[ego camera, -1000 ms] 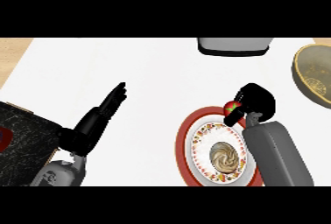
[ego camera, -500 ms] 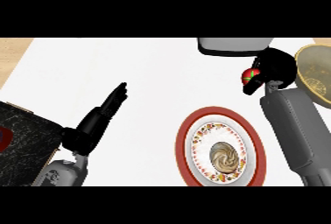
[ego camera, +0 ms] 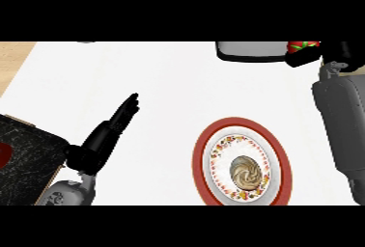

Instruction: Pick the tomato from the plate and place it in the bowl

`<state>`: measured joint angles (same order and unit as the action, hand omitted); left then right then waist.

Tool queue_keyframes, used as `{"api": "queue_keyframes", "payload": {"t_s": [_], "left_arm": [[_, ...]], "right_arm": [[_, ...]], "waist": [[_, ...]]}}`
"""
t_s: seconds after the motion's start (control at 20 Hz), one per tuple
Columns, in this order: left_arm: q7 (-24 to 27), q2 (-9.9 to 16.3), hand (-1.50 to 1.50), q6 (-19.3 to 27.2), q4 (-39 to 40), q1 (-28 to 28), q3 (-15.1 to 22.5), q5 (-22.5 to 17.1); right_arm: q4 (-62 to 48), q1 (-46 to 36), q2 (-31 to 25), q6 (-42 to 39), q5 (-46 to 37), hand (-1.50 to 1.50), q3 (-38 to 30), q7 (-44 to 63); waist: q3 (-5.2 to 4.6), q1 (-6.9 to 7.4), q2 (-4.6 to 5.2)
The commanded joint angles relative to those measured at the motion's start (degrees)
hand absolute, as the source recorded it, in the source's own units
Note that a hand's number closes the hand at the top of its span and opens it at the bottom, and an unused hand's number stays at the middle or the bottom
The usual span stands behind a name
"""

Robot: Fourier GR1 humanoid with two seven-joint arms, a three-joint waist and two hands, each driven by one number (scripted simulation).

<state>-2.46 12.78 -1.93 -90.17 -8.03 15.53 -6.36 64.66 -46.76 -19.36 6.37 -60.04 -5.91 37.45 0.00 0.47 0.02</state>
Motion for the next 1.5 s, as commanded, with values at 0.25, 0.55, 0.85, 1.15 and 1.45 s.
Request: {"api": "queue_keyframes", "payload": {"t_s": [0.25, 0.55, 0.85, 1.15, 1.45], "left_arm": [[-1.77, -0.24, 0.00, -1.81, -3.06, 1.30, -0.69, 0.29], [1.37, -3.18, 0.00, -0.48, 0.73, 1.25, 0.36, 2.79], [-0.63, -0.92, 0.00, -3.44, -0.14, -0.86, -2.72, 0.60], [-0.90, -2.90, 0.00, -2.17, 1.00, -2.19, -2.21, 1.53], [-0.70, -2.03, 0.00, -4.52, -1.20, 0.00, -1.86, 0.91]], "right_arm": [[-14.86, -2.27, -8.07, 5.67, -2.44, 1.50, -5.20, -4.82], [-22.58, 0.44, -14.48, 14.82, -5.31, 1.50, -7.30, -11.53], [-34.82, -3.61, -17.88, 7.10, -0.49, 1.50, -11.18, -16.45], [-43.70, -4.06, -20.21, 1.14, 8.77, -1.50, -19.69, -23.50], [-46.57, -3.68, -22.33, 7.44, 11.34, -1.50, -22.63, -35.99]], "waist": [[0.01, 0.64, 0.26], [0.03, 0.58, 0.41], [0.06, 1.03, 0.53], [0.20, 1.45, 1.02], [0.22, 2.04, 1.05]]}}
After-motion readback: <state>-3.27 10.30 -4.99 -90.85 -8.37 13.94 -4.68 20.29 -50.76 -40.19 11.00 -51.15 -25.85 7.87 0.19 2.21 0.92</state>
